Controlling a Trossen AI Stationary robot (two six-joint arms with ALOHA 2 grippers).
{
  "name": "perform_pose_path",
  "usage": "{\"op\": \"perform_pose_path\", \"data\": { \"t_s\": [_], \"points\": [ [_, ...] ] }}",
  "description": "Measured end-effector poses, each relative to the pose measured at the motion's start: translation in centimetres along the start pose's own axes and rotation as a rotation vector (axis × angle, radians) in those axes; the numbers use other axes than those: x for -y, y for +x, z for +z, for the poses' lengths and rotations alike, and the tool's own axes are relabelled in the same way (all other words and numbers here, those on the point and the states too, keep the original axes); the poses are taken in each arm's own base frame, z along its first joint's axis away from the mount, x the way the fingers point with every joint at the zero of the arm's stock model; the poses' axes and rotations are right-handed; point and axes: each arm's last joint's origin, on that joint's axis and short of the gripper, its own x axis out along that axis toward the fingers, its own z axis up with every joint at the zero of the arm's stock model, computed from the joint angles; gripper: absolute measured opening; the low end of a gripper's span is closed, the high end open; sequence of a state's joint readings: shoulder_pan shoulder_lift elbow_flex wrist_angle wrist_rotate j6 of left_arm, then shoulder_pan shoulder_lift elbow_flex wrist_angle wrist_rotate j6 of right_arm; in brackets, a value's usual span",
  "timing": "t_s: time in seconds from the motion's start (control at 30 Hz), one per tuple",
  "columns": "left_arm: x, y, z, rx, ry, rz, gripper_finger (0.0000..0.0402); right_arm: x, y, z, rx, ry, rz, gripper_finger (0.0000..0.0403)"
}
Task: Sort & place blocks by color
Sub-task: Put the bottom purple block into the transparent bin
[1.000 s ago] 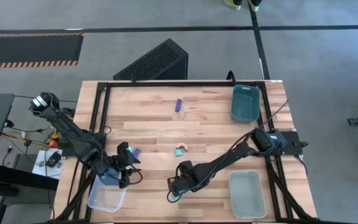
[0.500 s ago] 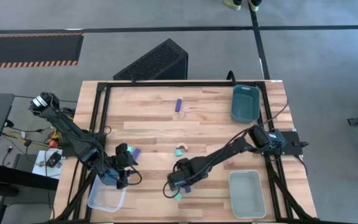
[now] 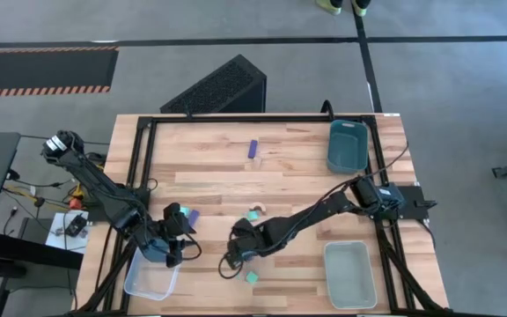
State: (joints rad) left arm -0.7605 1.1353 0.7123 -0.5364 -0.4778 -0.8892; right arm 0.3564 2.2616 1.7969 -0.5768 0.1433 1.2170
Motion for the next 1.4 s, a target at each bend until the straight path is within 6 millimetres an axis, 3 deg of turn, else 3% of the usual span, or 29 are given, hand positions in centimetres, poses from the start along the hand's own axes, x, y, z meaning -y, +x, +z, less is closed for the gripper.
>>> {"op": "perform_pose_path", "data": {
  "t_s": [0.1,0.3,0.53,0.6,0.77,1.03,1.2,1.4],
  "points": [
    [0.3,-1.8,1.6,0.097,-0.056,-0.031,0.0143,-1.5,0.0,1.3,0.082,-0.069,0.181,0.0096],
    [-0.5,-7.9,5.7,0.38,-0.061,-0.033,0.0143,-2.9,-0.6,5.2,0.261,-0.168,0.423,0.0097],
    [-3.3,-12.0,6.8,0.598,-0.119,0.078,0.0143,-2.8,-0.8,10.8,0.4,-0.471,0.742,0.0097],
    [-3.8,-12.3,6.8,0.64,-0.168,0.125,0.0143,-2.5,0.3,12.1,0.354,-0.522,0.806,0.0097],
    [-4.2,-12.5,6.9,0.72,-0.268,0.197,0.0143,-4.0,1.9,14.4,0.416,-0.708,0.906,0.0098],
    [-3.1,-11.3,6.9,0.722,-0.373,0.18,0.0143,-6.0,3.9,14.8,0.513,-0.895,0.999,0.0099],
    [-2.0,-10.2,7.2,0.728,-0.401,0.17,0.0143,-5.2,5.4,14.5,0.59,-0.986,0.846,0.0129],
    [-0.6,-8.6,7.2,0.705,-0.42,0.156,0.0143,-4.9,5.7,15.0,0.721,-1.096,0.653,0.0213]
  ]
}}
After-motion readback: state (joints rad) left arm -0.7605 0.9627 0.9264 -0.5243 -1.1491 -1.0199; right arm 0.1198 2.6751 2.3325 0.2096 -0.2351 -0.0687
